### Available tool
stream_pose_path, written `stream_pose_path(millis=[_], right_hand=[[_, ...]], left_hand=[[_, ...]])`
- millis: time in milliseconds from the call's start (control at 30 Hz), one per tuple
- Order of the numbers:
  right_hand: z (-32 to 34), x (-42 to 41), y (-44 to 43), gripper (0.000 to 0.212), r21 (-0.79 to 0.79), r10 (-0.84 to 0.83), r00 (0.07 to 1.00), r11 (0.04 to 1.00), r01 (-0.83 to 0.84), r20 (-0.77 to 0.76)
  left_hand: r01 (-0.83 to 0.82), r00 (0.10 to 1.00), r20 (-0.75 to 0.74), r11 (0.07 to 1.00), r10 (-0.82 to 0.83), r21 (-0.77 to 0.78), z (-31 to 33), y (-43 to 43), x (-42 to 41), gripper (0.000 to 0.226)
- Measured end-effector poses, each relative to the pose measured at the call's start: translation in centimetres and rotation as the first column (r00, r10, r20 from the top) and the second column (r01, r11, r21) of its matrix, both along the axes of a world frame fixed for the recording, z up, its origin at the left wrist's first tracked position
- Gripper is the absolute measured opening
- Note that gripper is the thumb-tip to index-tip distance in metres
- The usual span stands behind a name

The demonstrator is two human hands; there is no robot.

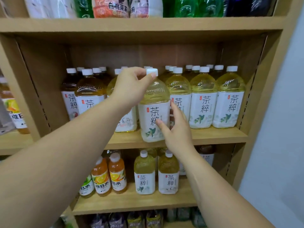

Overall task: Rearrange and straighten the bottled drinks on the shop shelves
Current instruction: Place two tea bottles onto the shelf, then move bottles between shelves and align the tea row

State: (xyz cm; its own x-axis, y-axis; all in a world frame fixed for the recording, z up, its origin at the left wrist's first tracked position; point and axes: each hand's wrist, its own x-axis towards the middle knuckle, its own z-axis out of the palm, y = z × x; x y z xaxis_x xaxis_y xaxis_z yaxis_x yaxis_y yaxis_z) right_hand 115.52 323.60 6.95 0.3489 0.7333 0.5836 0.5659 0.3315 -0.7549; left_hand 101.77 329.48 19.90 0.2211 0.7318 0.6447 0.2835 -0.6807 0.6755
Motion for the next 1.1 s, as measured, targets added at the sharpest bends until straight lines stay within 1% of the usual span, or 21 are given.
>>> stream_pose_path(millis=[33,67,133,200,333,400,467,533,600,733,833,933,967,1000,1067,1100], right_hand=[[-0.3,0.0,0.4,0.078,0.002,-0.011,1.0,1.0,0.011,-0.019],[-0.5,0.0,0.8,0.079,0.005,-0.024,0.999,1.0,0.024,-0.024],[-0.9,0.0,1.2,0.082,0.003,-0.042,0.999,0.999,0.042,0.002],[-1.3,0.1,1.2,0.084,0.013,-0.042,0.999,0.999,0.042,0.017],[-1.5,0.8,1.3,0.086,0.02,-0.071,0.995,0.997,0.07,0.062],[-1.4,1.0,1.8,0.087,0.011,-0.085,0.994,0.996,0.085,0.072],[-1.2,1.0,2.5,0.087,0.016,-0.111,0.989,0.994,0.11,0.103],[-1.1,0.9,2.9,0.087,0.017,-0.176,0.972,0.984,0.175,0.159],[-1.1,0.9,3.2,0.084,0.008,-0.23,0.956,0.972,0.233,0.182],[-1.2,0.8,3.8,0.081,-0.05,-0.226,0.955,0.97,0.24,0.191],[-1.1,0.6,4.0,0.077,-0.061,-0.243,0.938,0.962,0.265,0.248],[-1.2,0.8,3.7,0.064,-0.031,-0.247,0.942,0.965,0.26,0.228],[-1.6,0.9,3.2,0.058,0.004,-0.238,0.952,0.97,0.242,0.191],[-2.2,1.1,2.3,0.051,0.058,-0.228,0.964,0.973,0.222,0.137],[-4.5,1.5,-0.5,0.035,0.206,-0.24,0.97,0.951,0.23,0.026],[-6.3,1.8,-2.0,0.027,0.248,-0.264,0.964,0.933,0.262,-0.025]], left_hand=[[-0.04,0.999,-0.034,0.999,0.04,0.001,-0.4,0.1,0.2,0.02],[-0.094,0.991,-0.095,0.995,0.096,0.019,-1.0,0.2,0.3,0.032],[-0.151,0.957,-0.234,0.983,0.173,0.107,-2.7,0.1,-0.1,0.068],[-0.137,0.944,-0.275,0.974,0.184,0.179,-5.2,-0.2,-0.8,0.088],[-0.152,0.952,-0.237,0.97,0.195,0.189,-9.0,-0.4,-1.6,0.105],[-0.178,0.936,-0.26,0.956,0.237,0.231,-9.6,-0.1,-1.4,0.109],[-0.196,0.917,-0.299,0.952,0.262,0.233,-9.7,0.3,-1.1,0.111],[-0.222,0.886,-0.359,0.949,0.293,0.226,-9.8,0.7,-1.0,0.113],[-0.239,0.851,-0.418,0.943,0.318,0.231,-10.0,1.0,-0.9,0.114],[-0.279,0.789,-0.503,0.935,0.354,0.221,-10.7,2.3,-0.5,0.113],[-0.263,0.794,-0.514,0.946,0.324,0.189,-11.4,3.0,-0.3,0.111],[-0.248,0.805,-0.505,0.95,0.311,0.19,-12.2,2.6,-0.6,0.106],[-0.239,0.82,-0.479,0.948,0.313,0.211,-12.6,2.1,-1.1,0.102],[-0.224,0.848,-0.422,0.939,0.32,0.261,-13.3,1.5,-1.7,0.093],[-0.197,0.914,-0.256,0.898,0.313,0.393,-15.7,-0.4,-3.3,0.065],[-0.186,0.94,-0.183,0.882,0.288,0.433,-17.5,-1.4,-4.2,0.05]])
